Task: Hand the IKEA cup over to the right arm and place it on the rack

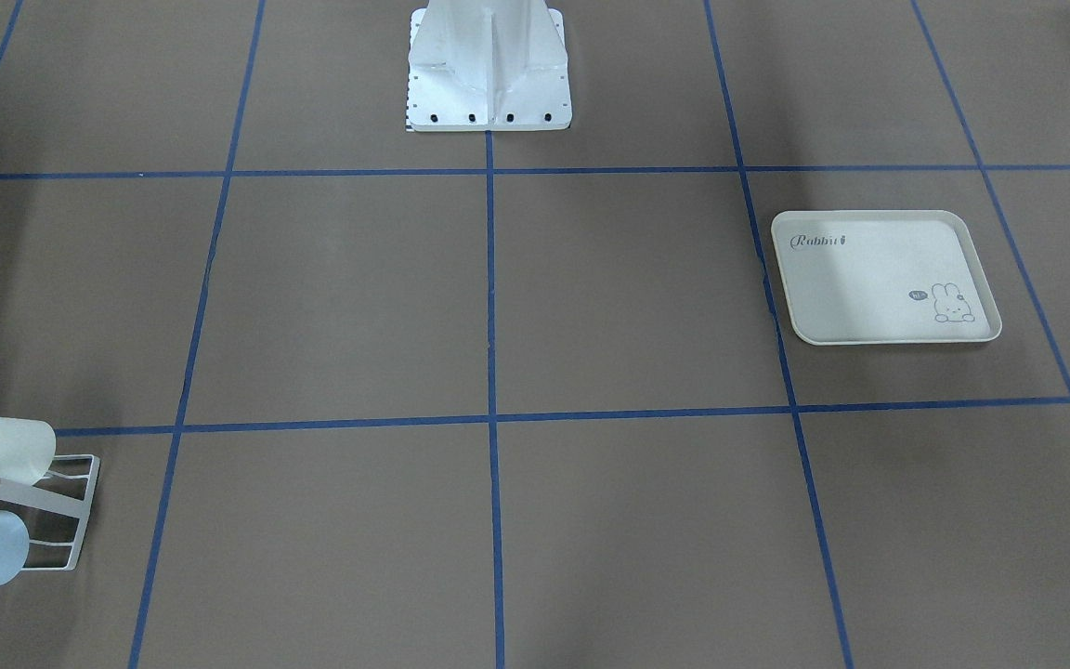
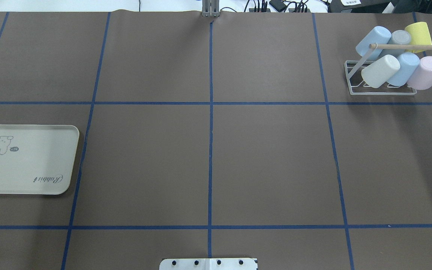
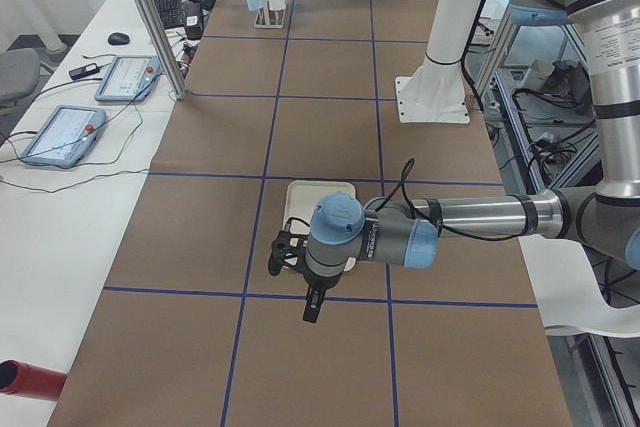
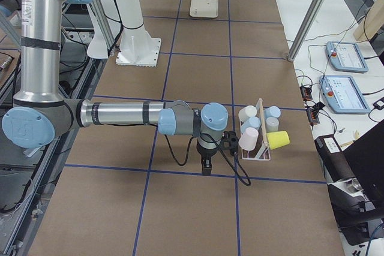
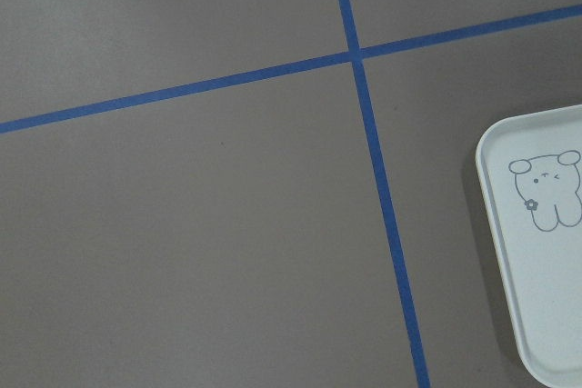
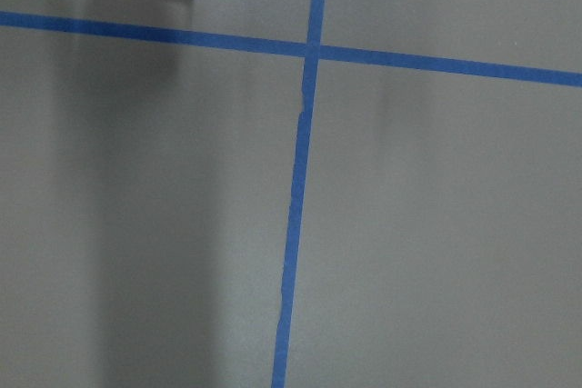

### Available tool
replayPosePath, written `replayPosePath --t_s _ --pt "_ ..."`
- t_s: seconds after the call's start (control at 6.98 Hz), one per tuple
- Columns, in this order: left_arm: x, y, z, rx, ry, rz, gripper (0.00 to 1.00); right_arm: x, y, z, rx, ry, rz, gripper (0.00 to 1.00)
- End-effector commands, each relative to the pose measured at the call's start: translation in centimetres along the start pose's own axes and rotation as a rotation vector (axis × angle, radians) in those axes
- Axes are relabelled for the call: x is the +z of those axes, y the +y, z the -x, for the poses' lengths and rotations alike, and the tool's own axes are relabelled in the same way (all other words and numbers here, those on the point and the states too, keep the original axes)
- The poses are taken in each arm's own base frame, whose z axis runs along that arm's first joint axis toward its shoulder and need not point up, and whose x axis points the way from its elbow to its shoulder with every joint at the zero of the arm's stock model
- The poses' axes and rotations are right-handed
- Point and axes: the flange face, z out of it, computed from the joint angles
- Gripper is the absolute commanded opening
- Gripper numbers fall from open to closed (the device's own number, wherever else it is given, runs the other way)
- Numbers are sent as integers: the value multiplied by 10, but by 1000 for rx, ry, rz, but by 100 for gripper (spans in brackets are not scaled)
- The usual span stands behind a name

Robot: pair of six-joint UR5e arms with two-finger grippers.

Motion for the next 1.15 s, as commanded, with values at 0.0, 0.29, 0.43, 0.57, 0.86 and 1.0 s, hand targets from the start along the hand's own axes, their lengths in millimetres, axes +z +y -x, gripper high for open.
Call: replayPosePath --t_s 0.0,0.29,0.43,0.57,0.86,1.0 --pt "0 0 0 0 0 0 100 0 0 2 -1 -15 -1 100" --pt "0 0 0 -1 0 1 100 0 0 2 -1 -15 -1 100" --pt "0 0 0 0 0 0 100 0 0 2 -1 -15 -1 100" --pt "-1 -1 -1 2 0 -3 100 0 0 2 -3 -15 -1 100" --pt "-3 -3 -3 7 -1 -7 100 0 0 2 -1 -15 -1 100" --pt "-4 -3 -3 8 -1 -8 100 0 0 2 0 -15 0 100"
